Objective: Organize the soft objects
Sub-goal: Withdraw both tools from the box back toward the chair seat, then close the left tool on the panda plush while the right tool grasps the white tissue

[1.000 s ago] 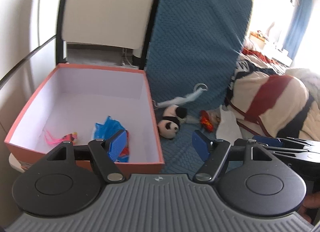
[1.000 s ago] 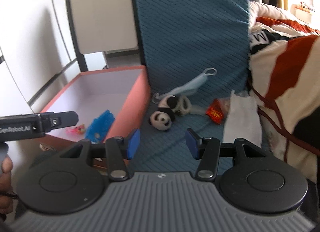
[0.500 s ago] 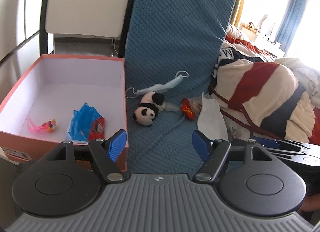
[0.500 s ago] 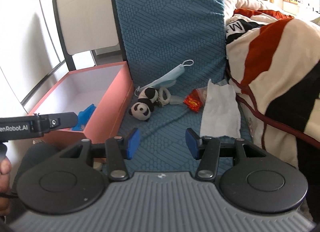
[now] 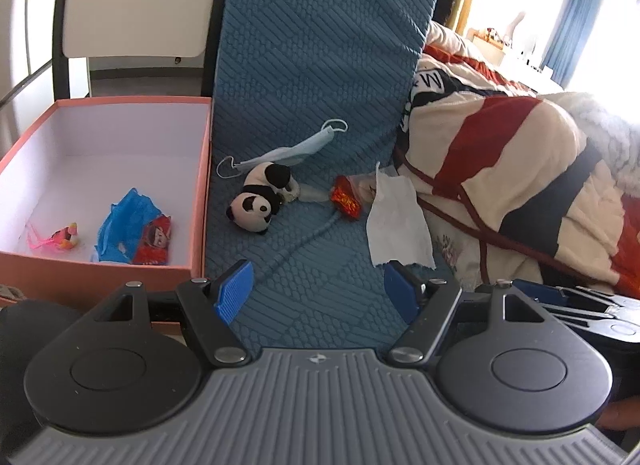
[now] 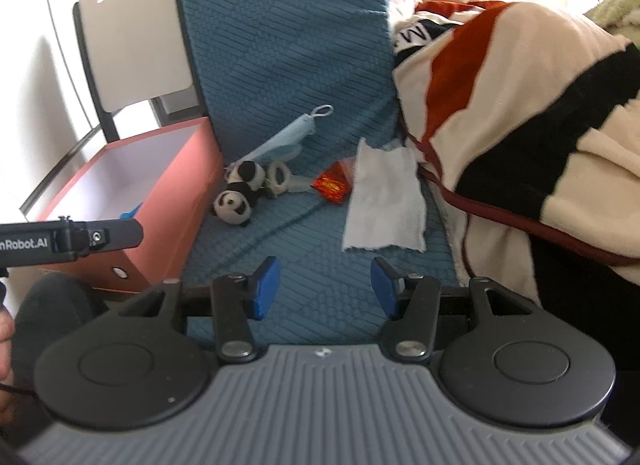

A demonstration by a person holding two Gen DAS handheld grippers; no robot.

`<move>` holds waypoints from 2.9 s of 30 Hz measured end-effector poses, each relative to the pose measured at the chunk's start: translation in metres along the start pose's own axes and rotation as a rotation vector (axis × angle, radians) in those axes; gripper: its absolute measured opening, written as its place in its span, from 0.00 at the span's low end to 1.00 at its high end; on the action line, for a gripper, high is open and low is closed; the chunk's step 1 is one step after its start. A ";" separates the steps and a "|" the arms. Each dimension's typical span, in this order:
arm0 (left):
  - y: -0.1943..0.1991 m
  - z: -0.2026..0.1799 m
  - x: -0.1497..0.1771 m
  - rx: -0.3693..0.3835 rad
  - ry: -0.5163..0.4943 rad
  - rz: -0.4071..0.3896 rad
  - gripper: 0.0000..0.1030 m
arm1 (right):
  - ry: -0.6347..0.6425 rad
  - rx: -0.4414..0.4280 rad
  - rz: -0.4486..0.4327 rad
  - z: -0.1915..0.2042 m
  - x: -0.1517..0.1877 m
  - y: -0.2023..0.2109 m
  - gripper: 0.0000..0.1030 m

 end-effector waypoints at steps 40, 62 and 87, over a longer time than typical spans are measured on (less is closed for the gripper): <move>-0.200 -0.026 -0.033 -0.118 -0.116 -0.027 0.74 | -0.057 0.134 -0.013 -0.057 -0.022 -0.166 0.52; -0.259 -0.011 -0.052 -0.210 -0.138 -0.009 0.74 | -0.011 0.178 0.058 -0.079 -0.042 -0.244 0.74; -0.283 -0.011 -0.031 -0.391 -0.331 -0.023 0.56 | -0.041 0.224 0.090 -0.093 -0.038 -0.245 0.18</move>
Point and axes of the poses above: each gripper's, at about its wrist camera, not at the fingertips, and y roughly against the way its jaws point, z to its left, x to its underside, the point moved 3 cm from there along -y, roughly the way its jaws point, and after that the axes turned 9 degrees about -x, right-handed, at the moved point
